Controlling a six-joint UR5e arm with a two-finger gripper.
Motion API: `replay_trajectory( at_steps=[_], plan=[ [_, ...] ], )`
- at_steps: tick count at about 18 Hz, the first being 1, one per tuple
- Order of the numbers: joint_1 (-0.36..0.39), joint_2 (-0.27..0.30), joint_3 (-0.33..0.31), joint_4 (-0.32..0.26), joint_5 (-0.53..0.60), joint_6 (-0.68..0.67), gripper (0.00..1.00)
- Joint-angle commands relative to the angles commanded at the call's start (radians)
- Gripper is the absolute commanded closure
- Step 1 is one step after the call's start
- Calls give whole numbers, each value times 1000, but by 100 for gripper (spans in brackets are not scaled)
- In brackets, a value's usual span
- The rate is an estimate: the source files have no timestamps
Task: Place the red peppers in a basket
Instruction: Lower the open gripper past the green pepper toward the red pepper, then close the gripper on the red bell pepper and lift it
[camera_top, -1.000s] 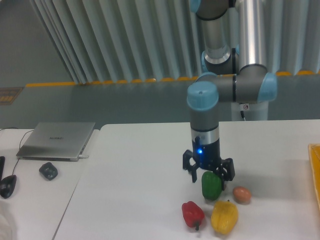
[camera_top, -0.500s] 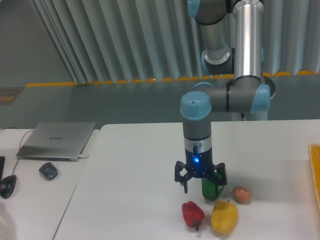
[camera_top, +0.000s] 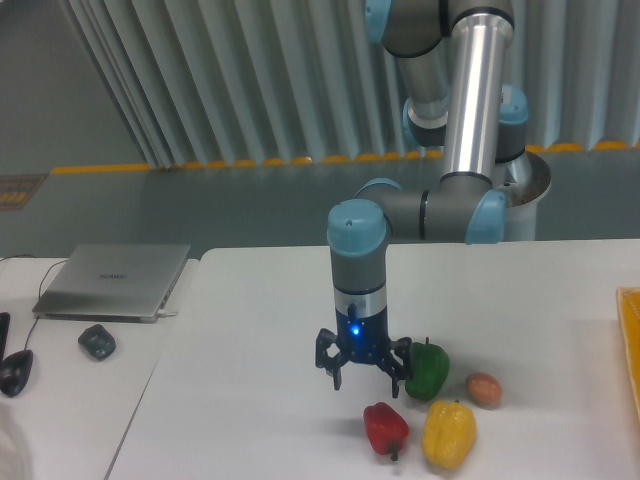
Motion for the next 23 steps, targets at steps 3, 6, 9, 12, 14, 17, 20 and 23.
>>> replay_trajectory(
  at_steps=[3, 6, 9, 12, 14, 17, 20, 23],
  plan=[
    [8, -11, 5, 3, 2, 2, 0],
    [15, -23, 17, 3, 2, 3, 0],
    [24, -28, 20, 3, 2, 3, 0],
    [34, -41, 31, 3, 2, 3, 0],
    [34, -46, 32, 3, 2, 3, 0],
    [34, -57, 40, 3, 3, 5, 0],
    [35, -69, 48, 5, 3, 12, 0],
    [34, -77, 48, 11, 3, 18, 0]
  ],
)
